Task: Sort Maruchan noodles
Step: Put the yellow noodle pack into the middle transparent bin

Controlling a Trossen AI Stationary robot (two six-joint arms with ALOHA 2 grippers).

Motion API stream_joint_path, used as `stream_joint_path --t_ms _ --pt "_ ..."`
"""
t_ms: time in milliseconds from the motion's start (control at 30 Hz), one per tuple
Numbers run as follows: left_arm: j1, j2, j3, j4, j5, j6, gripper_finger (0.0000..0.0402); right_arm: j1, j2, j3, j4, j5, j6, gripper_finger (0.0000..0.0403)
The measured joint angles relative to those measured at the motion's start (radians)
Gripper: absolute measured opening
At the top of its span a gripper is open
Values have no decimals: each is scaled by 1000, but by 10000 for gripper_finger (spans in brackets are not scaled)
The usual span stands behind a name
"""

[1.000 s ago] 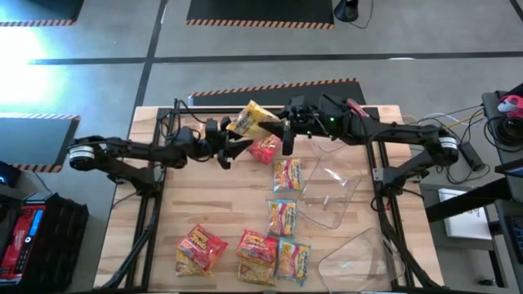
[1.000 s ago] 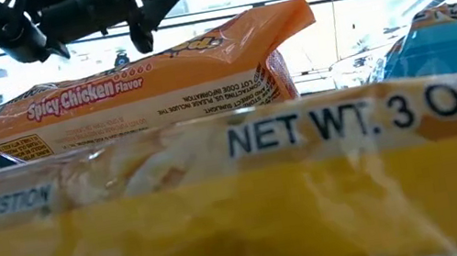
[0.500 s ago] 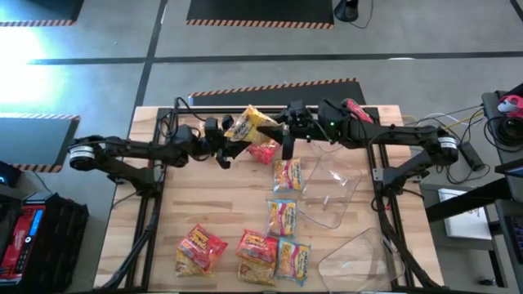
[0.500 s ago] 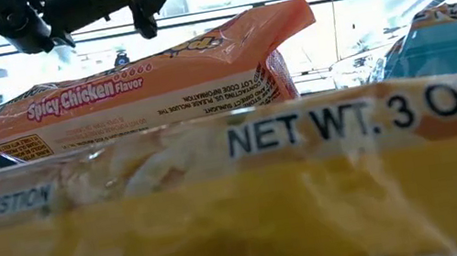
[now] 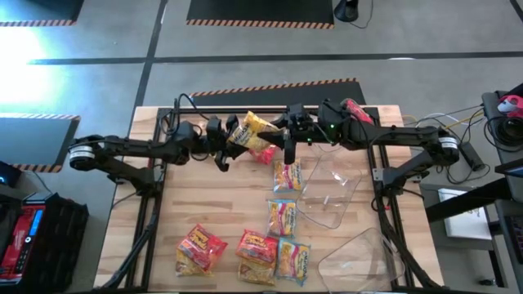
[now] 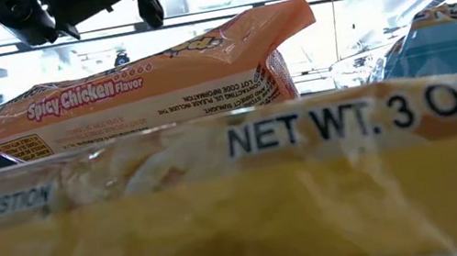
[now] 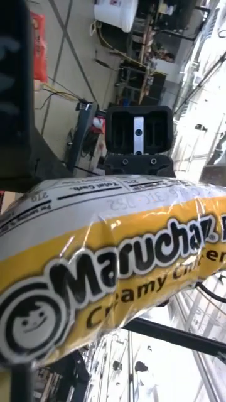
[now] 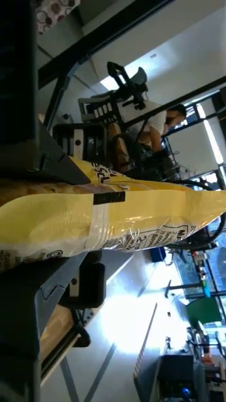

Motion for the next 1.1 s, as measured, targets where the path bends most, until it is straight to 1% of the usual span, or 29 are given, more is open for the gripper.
stream_joint_path --t_ms 100,167,400,567,733,933,1100 --pt "0 0 0 -17 5 -11 89 0 -13 0 -49 0 3 112" --pt "0 1 0 -35 17 -16 87 0 -25 0 -89 -4 15 115" --pt "2 2 0 -87 52 -41 86 0 -102 2 -287 -18 73 153" --pt "1 3 0 -127 74 -46 86 0 -151 5 -373 -9 117 170" --pt "8 5 -1 -205 77 -31 86 0 -199 5 -443 -1 157 173" --pt "14 5 -1 -271 79 11 86 3 -203 5 -555 1 228 173" --pt "14 10 -1 -327 74 15 86 10 -204 5 -621 1 251 173"
